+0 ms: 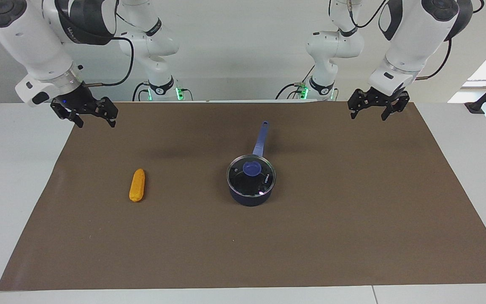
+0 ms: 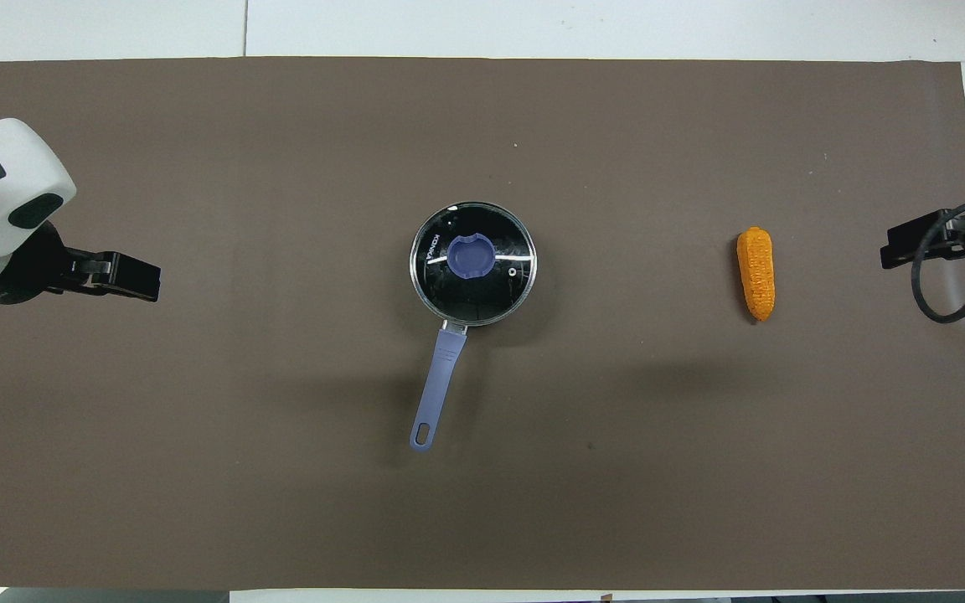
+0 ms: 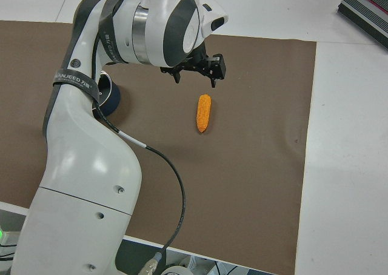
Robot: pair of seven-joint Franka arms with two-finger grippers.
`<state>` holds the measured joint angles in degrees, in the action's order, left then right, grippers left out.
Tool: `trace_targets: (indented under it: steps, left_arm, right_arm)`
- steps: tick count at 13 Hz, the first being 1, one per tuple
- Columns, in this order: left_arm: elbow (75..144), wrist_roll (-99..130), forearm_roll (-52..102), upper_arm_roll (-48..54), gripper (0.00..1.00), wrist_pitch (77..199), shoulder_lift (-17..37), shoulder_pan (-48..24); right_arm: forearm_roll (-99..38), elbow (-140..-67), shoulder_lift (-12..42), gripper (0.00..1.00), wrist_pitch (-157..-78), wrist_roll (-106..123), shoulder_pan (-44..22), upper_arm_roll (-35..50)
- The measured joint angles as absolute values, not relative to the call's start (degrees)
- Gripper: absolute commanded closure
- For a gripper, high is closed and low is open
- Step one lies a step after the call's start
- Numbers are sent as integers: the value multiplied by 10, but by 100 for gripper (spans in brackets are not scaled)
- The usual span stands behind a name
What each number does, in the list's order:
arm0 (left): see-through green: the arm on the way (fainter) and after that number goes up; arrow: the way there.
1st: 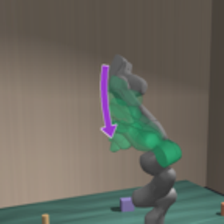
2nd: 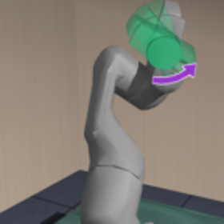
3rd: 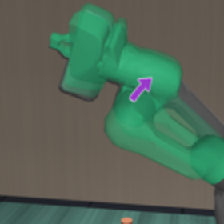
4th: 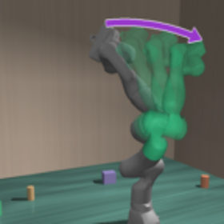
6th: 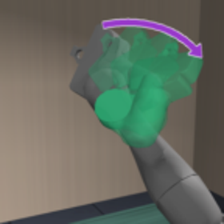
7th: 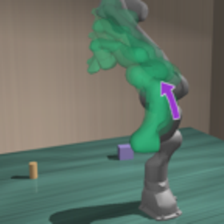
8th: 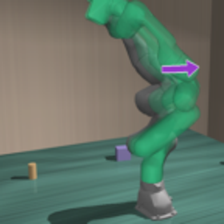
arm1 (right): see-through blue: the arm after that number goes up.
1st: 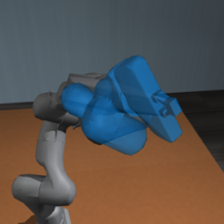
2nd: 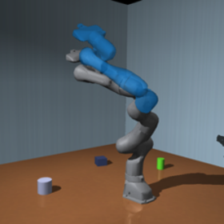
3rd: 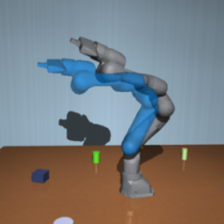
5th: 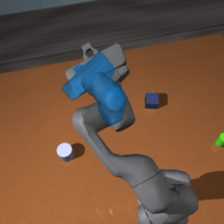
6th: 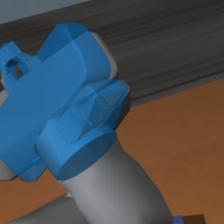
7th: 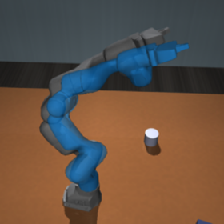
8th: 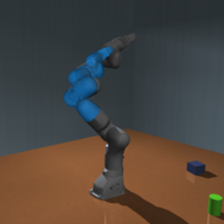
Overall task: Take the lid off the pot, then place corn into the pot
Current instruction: 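Move the left gripper toward the pot lid while the right gripper reaches the corn, then grasp the lid knob with the left gripper while the right gripper grasps the corn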
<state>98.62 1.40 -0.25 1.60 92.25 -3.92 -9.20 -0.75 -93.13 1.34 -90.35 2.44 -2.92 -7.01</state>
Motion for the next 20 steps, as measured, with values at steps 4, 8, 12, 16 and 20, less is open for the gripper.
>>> trace_targets:
  steps: [4,8,12,16,20]
  left_arm:
    - [986,14,-3,16,0,922,-39,-92]
    - [986,14,-2,16,0,923,-39,-92]
    - [986,14,27,19,0,942,-39,-96]
    - [939,105,59,27,0,963,25,-166]
    - [803,236,60,29,0,1006,198,-272]
  right_arm:
    - [-8,-931,13,0,-903,24,-29,-70]
    - [-8,-931,13,0,-903,24,-29,-70]
    - [-9,-957,14,0,-970,24,-39,-69]
    - [-14,-1105,56,0,-1231,23,-76,-67]
    - [-14,-1190,133,0,-1373,17,-81,-67]
